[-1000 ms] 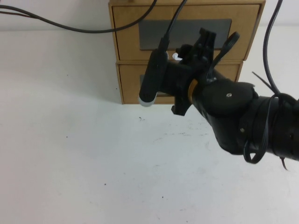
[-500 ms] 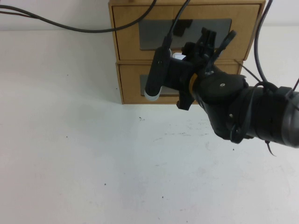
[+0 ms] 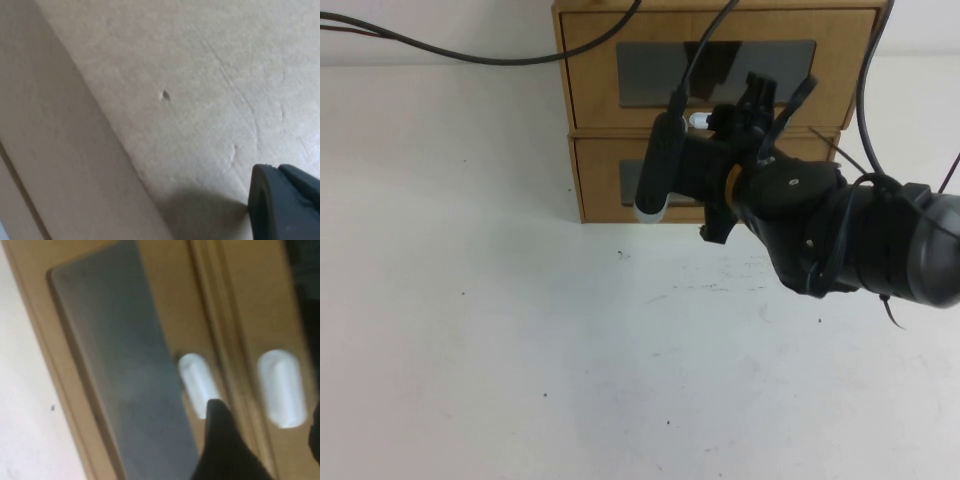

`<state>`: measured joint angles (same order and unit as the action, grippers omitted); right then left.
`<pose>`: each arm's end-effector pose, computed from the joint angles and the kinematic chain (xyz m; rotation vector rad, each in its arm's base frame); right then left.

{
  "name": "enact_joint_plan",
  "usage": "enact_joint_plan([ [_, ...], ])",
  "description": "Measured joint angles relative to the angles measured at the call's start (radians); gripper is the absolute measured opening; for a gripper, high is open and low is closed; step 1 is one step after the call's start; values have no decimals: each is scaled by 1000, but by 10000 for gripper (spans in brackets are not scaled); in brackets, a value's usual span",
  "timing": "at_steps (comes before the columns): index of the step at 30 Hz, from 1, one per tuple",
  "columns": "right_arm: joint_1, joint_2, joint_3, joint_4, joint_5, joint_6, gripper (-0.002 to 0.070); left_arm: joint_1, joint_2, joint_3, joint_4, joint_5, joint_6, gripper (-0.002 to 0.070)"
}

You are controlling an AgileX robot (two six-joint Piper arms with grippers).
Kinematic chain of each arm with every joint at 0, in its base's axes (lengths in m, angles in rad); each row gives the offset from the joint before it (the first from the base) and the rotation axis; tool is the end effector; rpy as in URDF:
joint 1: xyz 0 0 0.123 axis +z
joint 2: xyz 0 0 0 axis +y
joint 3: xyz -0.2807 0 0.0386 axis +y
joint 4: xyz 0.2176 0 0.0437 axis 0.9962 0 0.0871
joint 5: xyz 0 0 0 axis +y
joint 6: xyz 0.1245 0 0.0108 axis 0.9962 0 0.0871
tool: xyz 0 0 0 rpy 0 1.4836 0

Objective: Open the shoe box
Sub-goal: 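Pull the top drawer of the cardboard box fully open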

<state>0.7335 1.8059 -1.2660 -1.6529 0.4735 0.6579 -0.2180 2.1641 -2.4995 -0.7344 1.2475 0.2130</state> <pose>0.3457 0.2350 0.2682 -1.3016 1.5049 -0.6425 0.4244 -0.1754 0.3831 0.5293 2.2009 -0.9359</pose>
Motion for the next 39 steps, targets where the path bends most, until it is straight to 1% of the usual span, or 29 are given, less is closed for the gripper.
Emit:
enact_joint_plan([
  [12, -19, 36, -47, 0, -6, -14, 330, 0, 2, 2, -26, 2, -7, -6],
  [18, -39, 38, -86, -2, -17, -14, 307, 0, 4, 2, -28, 3, -11, -6],
  [33, -39, 75, -89, -4, -27, -14, 297, 0, 4, 2, -42, 5, -11, -6],
  [35, -39, 76, -89, -4, -24, -14, 285, 0, 4, 2, -44, 5, -11, -6],
  [39, -39, 78, -89, -8, -14, -7, 237, 0, 4, 2, -56, 5, -11, -6],
])
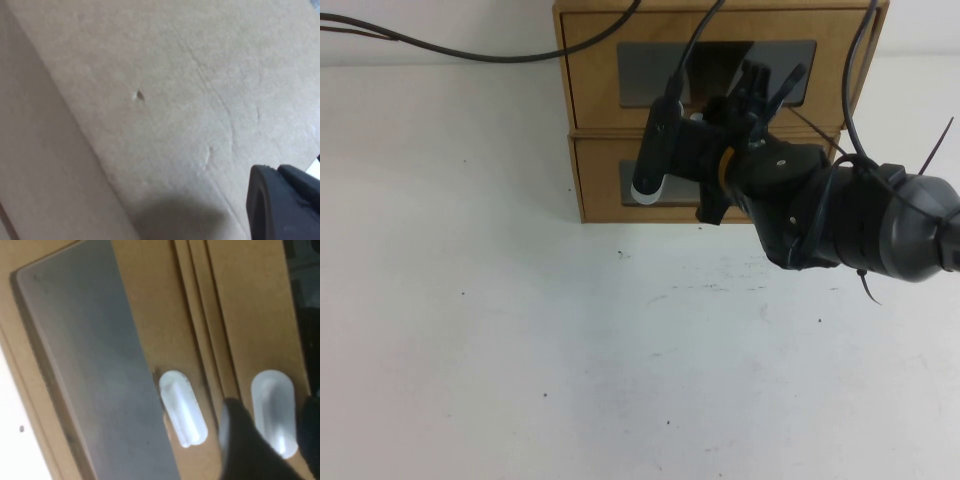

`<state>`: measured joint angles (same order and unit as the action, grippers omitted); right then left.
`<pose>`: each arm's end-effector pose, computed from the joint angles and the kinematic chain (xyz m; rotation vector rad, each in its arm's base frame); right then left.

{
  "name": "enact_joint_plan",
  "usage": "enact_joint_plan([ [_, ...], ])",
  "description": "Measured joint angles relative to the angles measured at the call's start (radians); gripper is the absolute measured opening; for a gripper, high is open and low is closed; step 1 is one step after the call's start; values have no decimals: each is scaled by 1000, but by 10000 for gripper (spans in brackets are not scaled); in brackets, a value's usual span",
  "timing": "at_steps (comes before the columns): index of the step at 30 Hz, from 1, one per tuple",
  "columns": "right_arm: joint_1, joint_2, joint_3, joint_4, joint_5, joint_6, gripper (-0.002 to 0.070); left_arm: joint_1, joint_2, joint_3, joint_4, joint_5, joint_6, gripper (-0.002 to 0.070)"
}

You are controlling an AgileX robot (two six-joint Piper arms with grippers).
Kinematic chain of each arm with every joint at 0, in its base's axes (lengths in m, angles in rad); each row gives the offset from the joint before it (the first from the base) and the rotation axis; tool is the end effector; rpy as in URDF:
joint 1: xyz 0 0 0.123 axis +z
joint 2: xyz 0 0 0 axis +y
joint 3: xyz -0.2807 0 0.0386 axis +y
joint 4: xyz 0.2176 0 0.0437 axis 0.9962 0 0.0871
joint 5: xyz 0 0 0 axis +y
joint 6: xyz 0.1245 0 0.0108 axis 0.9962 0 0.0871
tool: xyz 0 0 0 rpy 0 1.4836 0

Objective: Open the shoe box
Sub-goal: 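Pull the top drawer of the cardboard box fully open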

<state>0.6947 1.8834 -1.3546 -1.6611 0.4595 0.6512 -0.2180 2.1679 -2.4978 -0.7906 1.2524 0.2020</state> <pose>0.3706 0.2369 0.2629 -1.2835 1.5119 -0.6615 0.4221 -0.1799 0.3847 0.5185 2.1940 -1.0135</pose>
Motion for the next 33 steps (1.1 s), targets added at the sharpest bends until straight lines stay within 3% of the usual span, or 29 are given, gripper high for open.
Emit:
enact_joint_plan([
  [9, 0, 0, -6, -6, 4, 5, 156, 0, 0, 0, -17, 0, 0, -6],
  [16, 0, 4, -7, -6, 8, 6, 22, 0, 0, 0, -17, 0, 0, -6],
  [33, 0, 4, -7, -10, 12, 3, 10, 0, 0, 0, -18, 0, 0, -6],
])
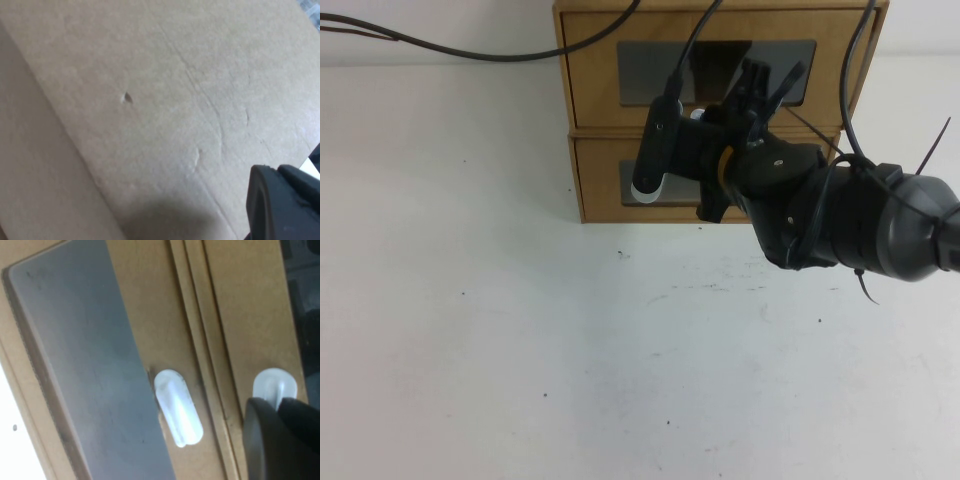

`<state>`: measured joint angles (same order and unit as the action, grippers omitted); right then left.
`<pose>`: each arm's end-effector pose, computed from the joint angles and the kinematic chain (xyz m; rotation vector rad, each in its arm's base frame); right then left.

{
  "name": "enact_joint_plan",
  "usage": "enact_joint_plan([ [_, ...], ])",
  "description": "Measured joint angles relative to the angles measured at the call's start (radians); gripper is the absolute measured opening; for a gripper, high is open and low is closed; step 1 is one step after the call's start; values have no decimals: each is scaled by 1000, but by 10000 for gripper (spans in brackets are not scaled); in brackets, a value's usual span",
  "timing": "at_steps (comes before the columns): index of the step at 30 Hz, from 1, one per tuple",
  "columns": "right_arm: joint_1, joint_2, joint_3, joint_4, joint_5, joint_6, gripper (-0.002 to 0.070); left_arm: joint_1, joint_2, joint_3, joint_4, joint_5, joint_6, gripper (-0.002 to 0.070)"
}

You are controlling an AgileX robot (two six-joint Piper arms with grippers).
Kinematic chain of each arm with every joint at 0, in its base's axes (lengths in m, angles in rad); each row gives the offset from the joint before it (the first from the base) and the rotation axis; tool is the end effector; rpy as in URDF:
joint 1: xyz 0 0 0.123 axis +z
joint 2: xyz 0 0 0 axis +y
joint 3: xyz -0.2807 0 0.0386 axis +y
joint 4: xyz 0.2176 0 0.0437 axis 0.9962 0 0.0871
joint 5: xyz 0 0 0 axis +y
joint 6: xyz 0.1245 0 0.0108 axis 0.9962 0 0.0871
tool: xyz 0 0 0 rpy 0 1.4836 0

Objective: Open the shoe box
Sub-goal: 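Pull the top drawer of the cardboard box fully open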

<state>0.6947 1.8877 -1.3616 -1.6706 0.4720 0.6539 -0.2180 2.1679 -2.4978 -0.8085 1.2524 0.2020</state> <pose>0.3723 0.2365 0.2641 -1.2765 1.5077 -0.6778 0.4211 -0.1812 0.3861 0.5181 2.1868 -1.0357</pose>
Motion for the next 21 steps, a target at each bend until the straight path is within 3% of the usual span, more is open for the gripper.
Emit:
enact_joint_plan([
  [21, 9, -67, 83, 76, 26, -69, 7, -7, 0, 0, 25, 0, 0, -6],
])
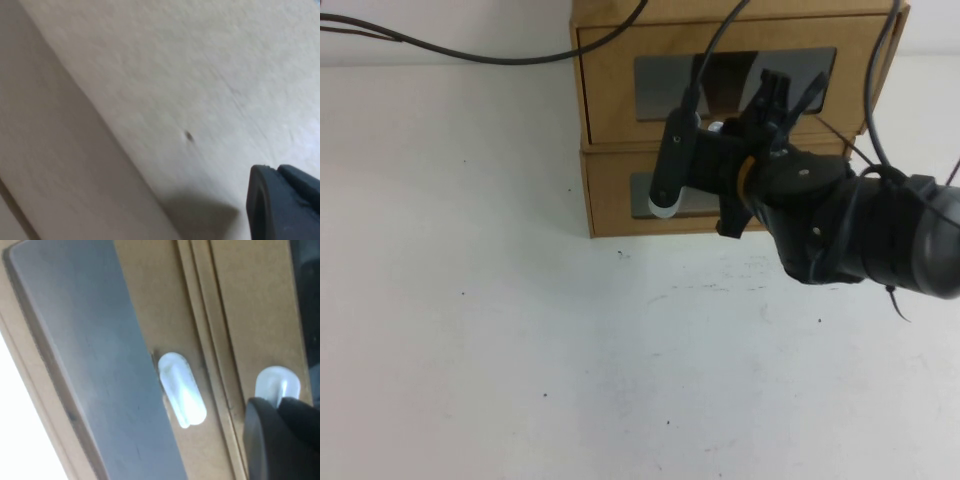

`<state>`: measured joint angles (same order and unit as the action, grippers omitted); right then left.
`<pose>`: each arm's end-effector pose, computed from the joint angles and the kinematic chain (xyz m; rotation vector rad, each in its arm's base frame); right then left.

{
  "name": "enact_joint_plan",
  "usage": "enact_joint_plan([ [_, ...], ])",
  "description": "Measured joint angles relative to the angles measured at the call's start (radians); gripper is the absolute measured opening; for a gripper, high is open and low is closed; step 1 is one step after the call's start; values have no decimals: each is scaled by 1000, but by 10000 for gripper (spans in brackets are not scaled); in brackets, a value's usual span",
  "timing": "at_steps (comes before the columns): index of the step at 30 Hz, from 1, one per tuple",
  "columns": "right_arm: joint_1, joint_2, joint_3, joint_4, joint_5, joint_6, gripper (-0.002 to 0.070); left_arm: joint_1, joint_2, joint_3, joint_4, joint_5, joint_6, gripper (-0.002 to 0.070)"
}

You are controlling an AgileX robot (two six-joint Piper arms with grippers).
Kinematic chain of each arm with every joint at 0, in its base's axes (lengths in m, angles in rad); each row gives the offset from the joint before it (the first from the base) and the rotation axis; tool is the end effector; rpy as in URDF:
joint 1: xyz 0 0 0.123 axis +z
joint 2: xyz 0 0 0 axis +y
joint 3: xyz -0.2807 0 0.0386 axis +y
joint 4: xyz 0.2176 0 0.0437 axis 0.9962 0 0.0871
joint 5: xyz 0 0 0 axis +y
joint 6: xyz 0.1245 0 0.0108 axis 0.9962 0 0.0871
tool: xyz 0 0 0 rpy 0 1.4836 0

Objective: Open the shoe box
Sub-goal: 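Pull the top drawer of the cardboard box fully open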

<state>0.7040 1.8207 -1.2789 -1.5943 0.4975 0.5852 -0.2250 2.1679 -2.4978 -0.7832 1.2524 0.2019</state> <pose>0.3550 0.2231 0.2637 -1.3014 1.5490 -0.6954 0.4212 -0.1823 0.3842 0.5266 2.1965 -1.0081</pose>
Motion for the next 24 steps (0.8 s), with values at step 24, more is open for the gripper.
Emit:
enact_joint_plan([
  [24, 7, -44, 43, -4, -19, 43, 6, -123, -126, 6, 58, 2, -35, -6],
])
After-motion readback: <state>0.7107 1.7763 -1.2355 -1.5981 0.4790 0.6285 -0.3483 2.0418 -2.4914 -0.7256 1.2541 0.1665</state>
